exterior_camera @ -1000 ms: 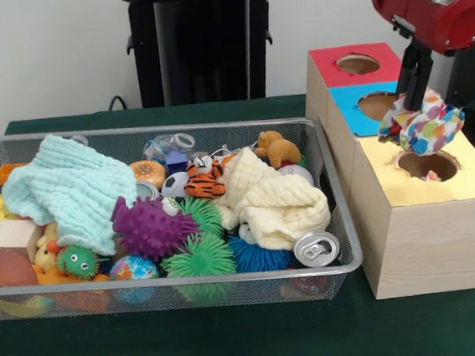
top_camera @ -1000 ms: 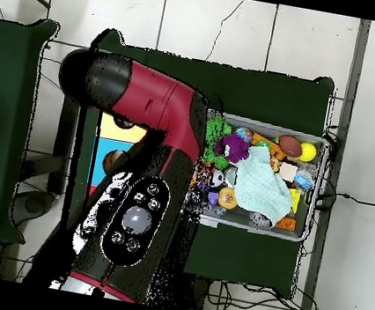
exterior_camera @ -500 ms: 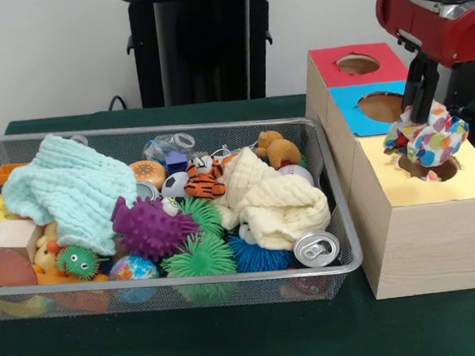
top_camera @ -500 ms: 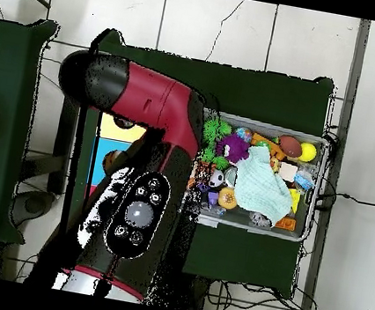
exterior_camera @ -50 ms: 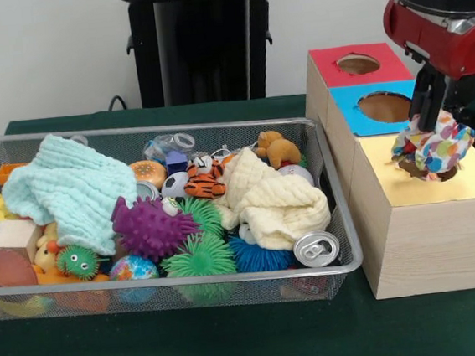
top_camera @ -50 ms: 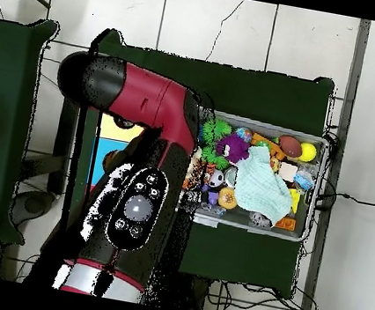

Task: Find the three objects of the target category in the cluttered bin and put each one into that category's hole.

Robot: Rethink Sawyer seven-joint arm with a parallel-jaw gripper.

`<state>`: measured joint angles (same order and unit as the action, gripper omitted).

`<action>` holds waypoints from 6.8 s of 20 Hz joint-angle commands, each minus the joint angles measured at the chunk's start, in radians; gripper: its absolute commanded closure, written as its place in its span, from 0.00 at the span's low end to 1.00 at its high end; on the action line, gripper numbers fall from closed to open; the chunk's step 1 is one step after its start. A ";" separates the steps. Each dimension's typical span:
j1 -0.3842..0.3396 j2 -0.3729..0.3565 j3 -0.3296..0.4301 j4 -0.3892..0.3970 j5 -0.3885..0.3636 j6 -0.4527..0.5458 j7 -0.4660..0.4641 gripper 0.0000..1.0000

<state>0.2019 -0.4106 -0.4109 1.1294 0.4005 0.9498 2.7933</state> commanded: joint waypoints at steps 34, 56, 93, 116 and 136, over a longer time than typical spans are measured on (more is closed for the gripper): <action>0.031 0.165 0.128 -0.064 0.006 -0.017 0.144 1.00; -0.019 0.017 0.160 0.160 -0.027 -0.043 -0.046 1.00; -0.023 -0.065 0.247 0.315 -0.042 -0.127 0.013 1.00; -0.033 0.032 0.245 0.251 -0.102 -0.207 0.013 1.00; -0.036 0.120 0.229 0.198 -0.112 -0.288 0.024 1.00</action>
<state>0.1850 -0.4319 -0.2427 1.3366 0.3597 0.7866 2.7933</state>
